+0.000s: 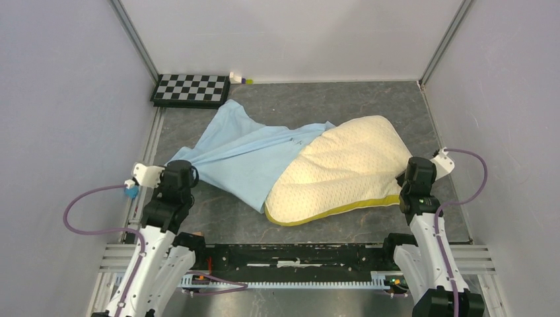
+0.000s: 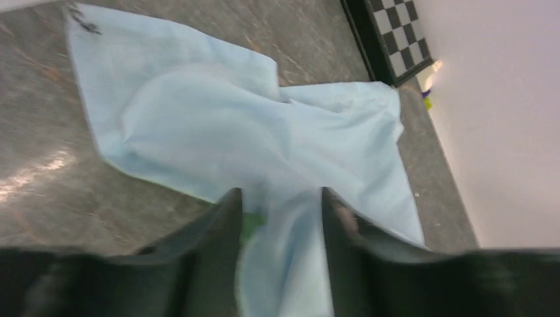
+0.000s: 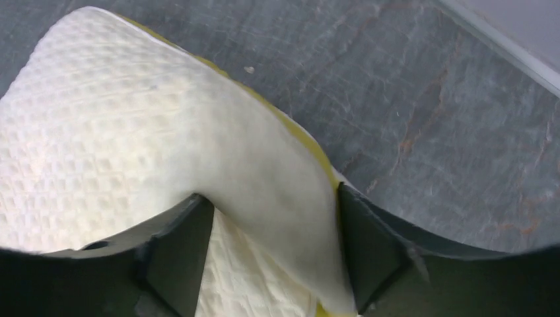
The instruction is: Remove the pillowcase from the pillow
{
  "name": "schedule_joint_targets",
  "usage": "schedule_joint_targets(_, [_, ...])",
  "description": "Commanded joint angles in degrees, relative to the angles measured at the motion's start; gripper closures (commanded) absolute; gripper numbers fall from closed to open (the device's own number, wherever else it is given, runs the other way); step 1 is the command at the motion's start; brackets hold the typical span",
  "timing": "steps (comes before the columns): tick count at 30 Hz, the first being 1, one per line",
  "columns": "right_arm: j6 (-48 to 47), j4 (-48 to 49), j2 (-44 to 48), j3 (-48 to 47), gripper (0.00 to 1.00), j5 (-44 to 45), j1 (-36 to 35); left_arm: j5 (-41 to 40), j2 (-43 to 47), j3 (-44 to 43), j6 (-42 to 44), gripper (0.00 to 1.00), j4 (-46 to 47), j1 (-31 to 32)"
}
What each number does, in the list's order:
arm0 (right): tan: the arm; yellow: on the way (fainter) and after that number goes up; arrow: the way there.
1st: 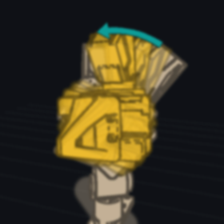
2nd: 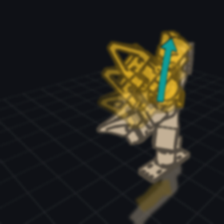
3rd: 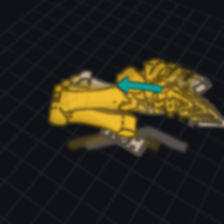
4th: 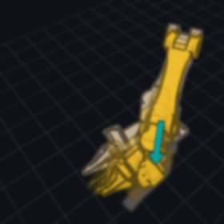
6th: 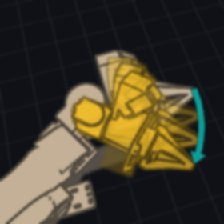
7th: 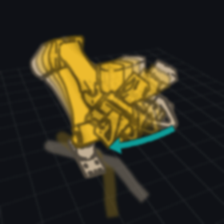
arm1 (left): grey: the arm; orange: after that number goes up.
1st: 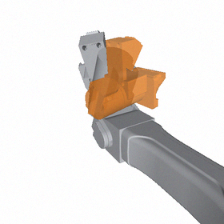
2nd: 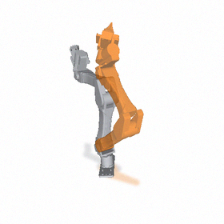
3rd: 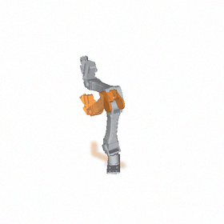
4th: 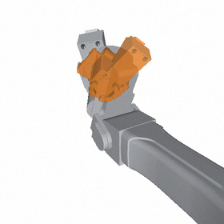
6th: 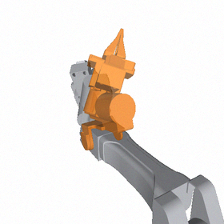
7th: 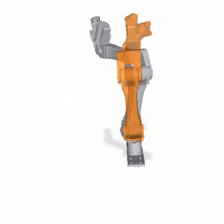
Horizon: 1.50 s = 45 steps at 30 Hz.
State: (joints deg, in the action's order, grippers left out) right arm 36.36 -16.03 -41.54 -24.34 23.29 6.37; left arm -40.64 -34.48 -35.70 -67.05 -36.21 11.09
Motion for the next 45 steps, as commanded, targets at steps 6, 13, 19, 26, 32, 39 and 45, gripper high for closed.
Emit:
schedule_joint_targets(6, [-12.56, 13.30, -4.93, -5.96, 0.02, -23.88, 0.97, 26.61, -11.08, -5.84, 21.62, 0.07, 16.42, -0.80])
schedule_joint_targets(13, [-17.60, 5.90, -5.04, -13.05, 0.02, -8.96, -9.35, 38.07, -15.62, -8.06, 27.95, 0.04, 18.41, 3.35])
schedule_joint_targets(19, [-5.02, -8.49, -9.10, -21.54, 0.02, 23.40, -17.97, 25.45, -23.31, -15.40, 33.49, 0.00, 10.68, 14.45])
schedule_joint_targets(26, [-8.28, -12.29, -15.34, -28.92, 0.02, 16.48, -22.82, 17.75, -30.17, -18.65, 34.19, 0.00, 7.44, 17.66])
schedule_joint_targets(32, [-4.12, -7.42, -17.73, -26.29, 0.02, 7.71, -30.33, 18.32, -35.71, -19.55, 34.33, 0.00, 10.44, 17.64])
schedule_joint_targets(39, [-7.23, -3.63, -31.51, -27.43, 0.02, -1.41, -38.27, 17.84, -43.41, -22.27, 35.05, 0.00, 10.81, 15.78])
schedule_joint_targets(45, [-11.18, 1.23, -41.46, -26.79, 0.02, -12.02, -38.27, 30.19, -44.32, -15.68, 31.31, 0.07, 20.40, 5.77])
